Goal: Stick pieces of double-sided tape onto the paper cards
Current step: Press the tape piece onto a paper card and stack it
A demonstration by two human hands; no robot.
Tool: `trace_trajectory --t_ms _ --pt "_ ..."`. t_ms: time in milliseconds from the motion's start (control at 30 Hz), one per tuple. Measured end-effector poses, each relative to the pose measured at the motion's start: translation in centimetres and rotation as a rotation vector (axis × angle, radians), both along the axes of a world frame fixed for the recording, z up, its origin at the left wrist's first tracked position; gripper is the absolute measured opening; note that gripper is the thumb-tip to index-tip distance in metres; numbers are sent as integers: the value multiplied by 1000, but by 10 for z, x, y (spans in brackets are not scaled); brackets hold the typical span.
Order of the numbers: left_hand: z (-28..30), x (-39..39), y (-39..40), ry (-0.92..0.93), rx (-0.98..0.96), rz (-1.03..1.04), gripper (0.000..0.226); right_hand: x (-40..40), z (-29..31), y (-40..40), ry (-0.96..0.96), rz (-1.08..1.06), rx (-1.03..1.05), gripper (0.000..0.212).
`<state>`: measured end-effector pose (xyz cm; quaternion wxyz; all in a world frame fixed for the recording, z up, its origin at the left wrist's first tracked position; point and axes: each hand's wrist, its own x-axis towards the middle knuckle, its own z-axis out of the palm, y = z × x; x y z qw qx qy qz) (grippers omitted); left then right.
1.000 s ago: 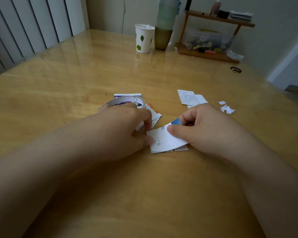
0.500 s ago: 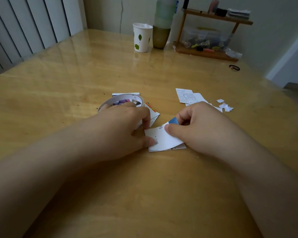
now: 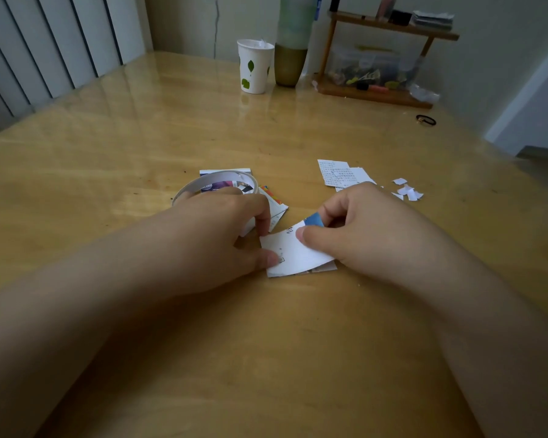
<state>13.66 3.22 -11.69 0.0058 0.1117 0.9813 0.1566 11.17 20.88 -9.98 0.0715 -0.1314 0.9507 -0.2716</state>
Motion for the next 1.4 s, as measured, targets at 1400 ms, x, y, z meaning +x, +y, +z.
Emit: trace_trajectory --t_ms 1400 --pt "-2 1 3 41 -10 23 22 -11 2 12 4 72 94 13"
